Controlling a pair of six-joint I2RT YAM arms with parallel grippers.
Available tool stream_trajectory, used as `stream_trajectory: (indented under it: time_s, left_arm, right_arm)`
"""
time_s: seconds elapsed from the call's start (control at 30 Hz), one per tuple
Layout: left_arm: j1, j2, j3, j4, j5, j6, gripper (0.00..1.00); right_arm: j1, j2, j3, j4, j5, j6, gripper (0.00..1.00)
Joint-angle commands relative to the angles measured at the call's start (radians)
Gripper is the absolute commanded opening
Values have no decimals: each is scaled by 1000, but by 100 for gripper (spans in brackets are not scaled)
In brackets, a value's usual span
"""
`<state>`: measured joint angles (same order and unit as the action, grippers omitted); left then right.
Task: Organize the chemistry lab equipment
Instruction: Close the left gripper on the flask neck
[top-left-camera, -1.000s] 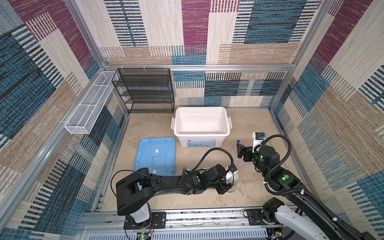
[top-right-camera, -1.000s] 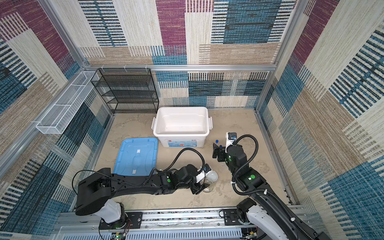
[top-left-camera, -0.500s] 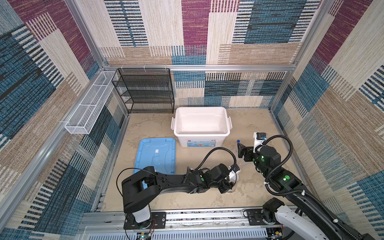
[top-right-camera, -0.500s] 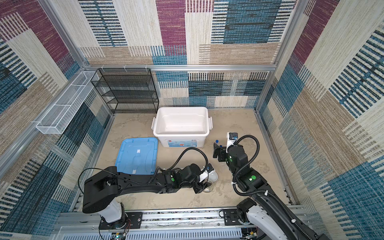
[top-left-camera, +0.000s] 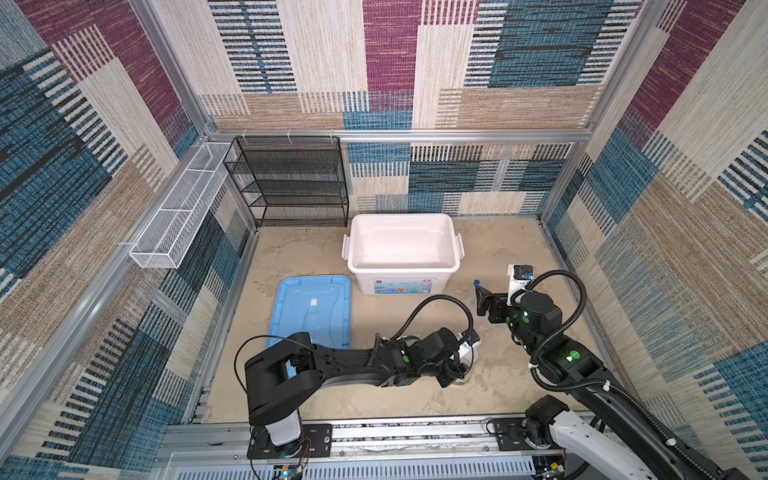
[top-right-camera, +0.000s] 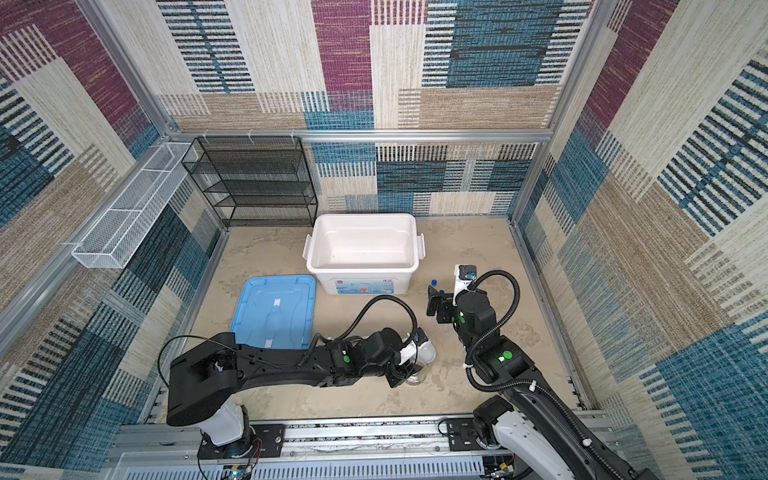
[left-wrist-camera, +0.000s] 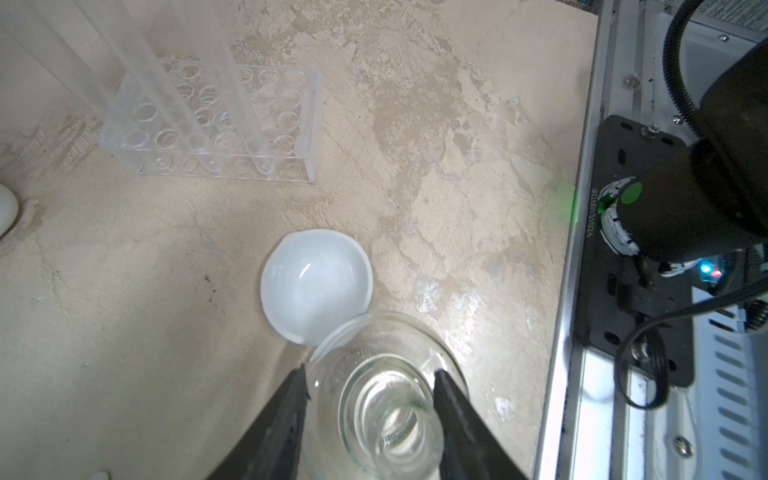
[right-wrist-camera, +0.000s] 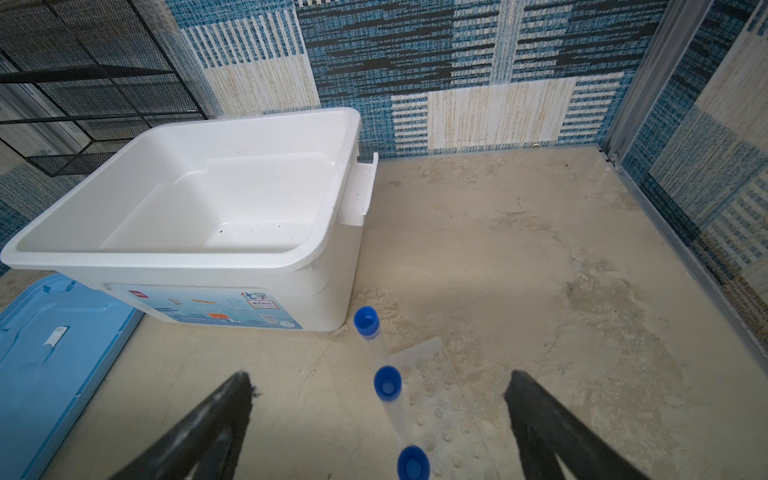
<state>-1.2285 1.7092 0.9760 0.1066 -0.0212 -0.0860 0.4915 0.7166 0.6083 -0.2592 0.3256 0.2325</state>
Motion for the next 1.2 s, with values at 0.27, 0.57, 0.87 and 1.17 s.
stream_trajectory:
  time_s: [0.27, 0.57, 0.87, 1.17]
  left_arm:
    - [0, 3, 4, -24, -23, -16, 36]
    - [0, -11, -6, -38, -70, -24, 30]
    - [1, -40, -32, -48, -127, -17, 25]
    - [7, -87, -65, -18, -154, -6, 24]
  right_arm:
    - [-2, -2, -4, 5, 12, 13, 97]
    - [-3, -2, -5, 5, 8, 13, 97]
    - [-4, 0, -8, 14, 1, 11, 97]
    - [-3, 7, -12, 33, -44, -4, 96]
